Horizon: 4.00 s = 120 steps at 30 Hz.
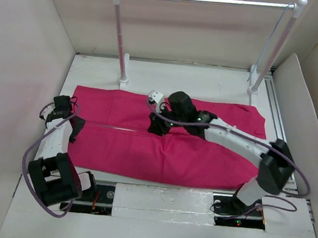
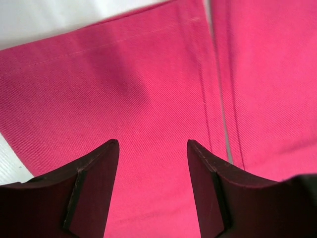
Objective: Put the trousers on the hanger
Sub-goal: Flatten out the trousers at the center of the board, then fold the trousers at the center of the board.
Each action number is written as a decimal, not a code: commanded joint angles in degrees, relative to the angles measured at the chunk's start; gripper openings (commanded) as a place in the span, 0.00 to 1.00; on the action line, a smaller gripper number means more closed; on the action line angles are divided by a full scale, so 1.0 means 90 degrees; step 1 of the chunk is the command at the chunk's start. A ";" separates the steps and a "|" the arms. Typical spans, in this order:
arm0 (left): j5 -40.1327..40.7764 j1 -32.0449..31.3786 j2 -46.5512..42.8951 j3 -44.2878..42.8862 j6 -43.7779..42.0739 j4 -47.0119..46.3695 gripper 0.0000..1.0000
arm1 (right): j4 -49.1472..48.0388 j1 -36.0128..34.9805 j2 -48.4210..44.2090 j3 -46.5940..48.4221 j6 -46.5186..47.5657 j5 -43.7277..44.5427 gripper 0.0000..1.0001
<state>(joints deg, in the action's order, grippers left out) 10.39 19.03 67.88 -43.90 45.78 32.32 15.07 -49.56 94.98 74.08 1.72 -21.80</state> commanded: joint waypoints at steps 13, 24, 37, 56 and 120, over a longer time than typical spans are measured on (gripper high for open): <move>-0.0872 0.0015 0.1859 0.0015 0.0412 -0.1325 0.45 | 0.0200 0.2076 -0.2993 -0.3250 -0.0073 0.1319 0.00; -0.0382 0.0113 0.3416 -0.1342 -0.0067 -0.1091 0.44 | 0.0536 0.6800 -0.2452 -0.2285 0.0086 0.0824 0.71; -0.1497 -0.0638 0.0604 -0.0777 -0.0360 -0.1637 0.53 | -0.0210 0.9022 0.0402 -0.0996 -0.1001 0.0460 0.80; -0.1224 -0.1079 0.0700 -0.0054 -0.0516 -0.2311 0.53 | -0.2232 0.9345 0.1068 -0.1250 -0.2280 -0.2099 0.03; -0.0638 -0.0727 0.0894 0.0532 0.1016 -0.1138 0.50 | -0.0141 0.1855 -0.3356 -0.3768 -0.0659 0.0050 0.15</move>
<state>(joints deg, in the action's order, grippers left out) 7.31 12.47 72.55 -40.03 51.55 23.38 14.15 -29.50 64.71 41.10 -6.11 -22.70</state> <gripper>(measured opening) 0.501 0.156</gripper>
